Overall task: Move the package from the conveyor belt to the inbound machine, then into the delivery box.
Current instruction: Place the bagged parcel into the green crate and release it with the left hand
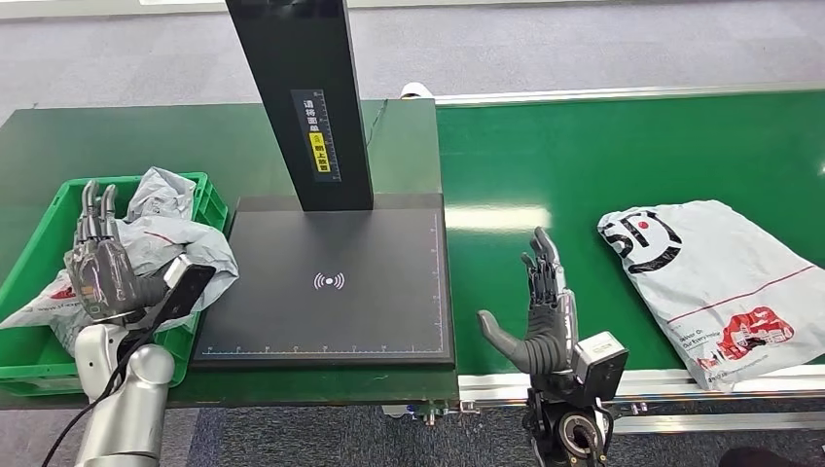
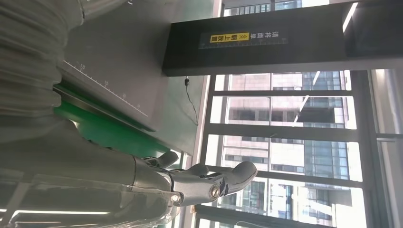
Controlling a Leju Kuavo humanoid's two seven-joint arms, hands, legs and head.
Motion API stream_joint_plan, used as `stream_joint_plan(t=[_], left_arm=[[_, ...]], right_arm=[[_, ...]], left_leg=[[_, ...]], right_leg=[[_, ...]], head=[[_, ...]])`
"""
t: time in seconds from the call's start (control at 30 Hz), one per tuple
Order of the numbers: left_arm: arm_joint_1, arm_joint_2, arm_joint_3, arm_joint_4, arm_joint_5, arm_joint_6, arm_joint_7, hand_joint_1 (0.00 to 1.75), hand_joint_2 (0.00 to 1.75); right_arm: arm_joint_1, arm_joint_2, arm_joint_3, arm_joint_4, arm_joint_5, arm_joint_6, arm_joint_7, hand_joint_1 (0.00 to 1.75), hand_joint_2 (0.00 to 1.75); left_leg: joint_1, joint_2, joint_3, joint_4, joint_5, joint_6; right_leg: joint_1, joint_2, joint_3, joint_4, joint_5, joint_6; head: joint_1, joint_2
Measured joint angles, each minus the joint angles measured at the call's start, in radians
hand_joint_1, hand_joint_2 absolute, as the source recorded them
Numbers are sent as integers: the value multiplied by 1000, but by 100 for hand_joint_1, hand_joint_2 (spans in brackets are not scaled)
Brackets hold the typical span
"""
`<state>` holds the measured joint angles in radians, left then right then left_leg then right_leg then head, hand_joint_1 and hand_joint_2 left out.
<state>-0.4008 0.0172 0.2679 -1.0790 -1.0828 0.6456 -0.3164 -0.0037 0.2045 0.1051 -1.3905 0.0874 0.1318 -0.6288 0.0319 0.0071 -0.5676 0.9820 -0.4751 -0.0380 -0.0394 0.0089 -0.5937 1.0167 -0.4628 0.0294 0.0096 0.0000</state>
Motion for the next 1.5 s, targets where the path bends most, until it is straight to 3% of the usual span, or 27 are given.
stream_joint_plan(t=[0.1, 0.23, 0.3, 0.47, 0.63, 0.8, 0.9, 1.13, 1.37, 1.43, 1.5], left_arm=[[3, -2, 0, -12, 25, 28, -29, 0, 175], [13, -53, 90, -107, 144, 51, -268, 0, 175], [27, -92, 155, -206, 212, 53, -345, 0, 175], [59, -151, 244, -468, 235, 53, -356, 0, 175], [73, -175, 274, -580, 233, 53, -356, 0, 175], [93, -188, 272, -675, 229, 53, -356, 0, 175], [115, -190, 228, -721, 257, 52, -356, 0, 175], [163, -194, 46, -700, 229, 51, -356, 0, 175], [154, -202, -16, -542, 122, 51, -345, 0, 175], [136, -197, -27, -443, 48, 51, -292, 0, 175], [116, -183, -47, -341, -57, 46, -161, 0, 175]], right_arm=[[0, 0, -1, 0, 0, 1, 0, 0, 175], [-2, 0, -1, 5, -5, 1, -3, 0, 175], [-4, 0, 0, 12, -9, 1, -6, 0, 175], [-14, 0, 9, 35, -18, -3, -11, 0, 175], [-19, 0, 16, 49, -19, -3, -13, 0, 175], [-23, 0, 18, 60, -23, -9, -16, 0, 175], [-29, -1, 19, 65, -29, -15, -16, 0, 175], [-45, -3, 17, 74, -33, -24, -19, 0, 175], [-42, -7, 15, 74, -31, -25, -16, 0, 175], [-40, -7, 15, 73, -25, -25, -13, 0, 175], [-36, -8, 14, 68, -19, -25, -10, 0, 175]], left_leg=[[0, 0, 0, 0, 0, 0], [0, 0, 0, 0, 0, 0], [0, 1, -1, 0, 0, 0], [0, 0, -1, 0, -1, 0], [0, 0, -1, 0, 0, 0], [0, 0, -1, 0, 0, 0], [0, 0, -1, 0, 0, 0], [0, -1, 0, 0, -1, 0], [0, 0, 1, 0, -1, 0], [0, 0, 1, 0, 0, 0], [0, 1, 2, 0, 0, 0]], right_leg=[[0, 0, 0, 0, 0, 0], [0, 0, 0, 0, 0, 0], [0, 0, 0, 0, 0, 0], [0, 0, -1, 0, -1, 0], [0, 0, 0, 0, -1, 0], [0, 0, 0, 0, -1, 0], [0, 0, -1, 0, -1, 0], [0, 0, 0, 0, -1, 0], [0, 0, 1, 0, 0, 0], [0, 0, 1, 0, 0, 0], [0, 1, 1, 0, 0, 0]], head=[[0, 0], [0, 0], [0, 0], [0, 0], [0, 0], [0, 0], [0, 0], [0, 0], [0, 0], [0, 0], [0, 0]])
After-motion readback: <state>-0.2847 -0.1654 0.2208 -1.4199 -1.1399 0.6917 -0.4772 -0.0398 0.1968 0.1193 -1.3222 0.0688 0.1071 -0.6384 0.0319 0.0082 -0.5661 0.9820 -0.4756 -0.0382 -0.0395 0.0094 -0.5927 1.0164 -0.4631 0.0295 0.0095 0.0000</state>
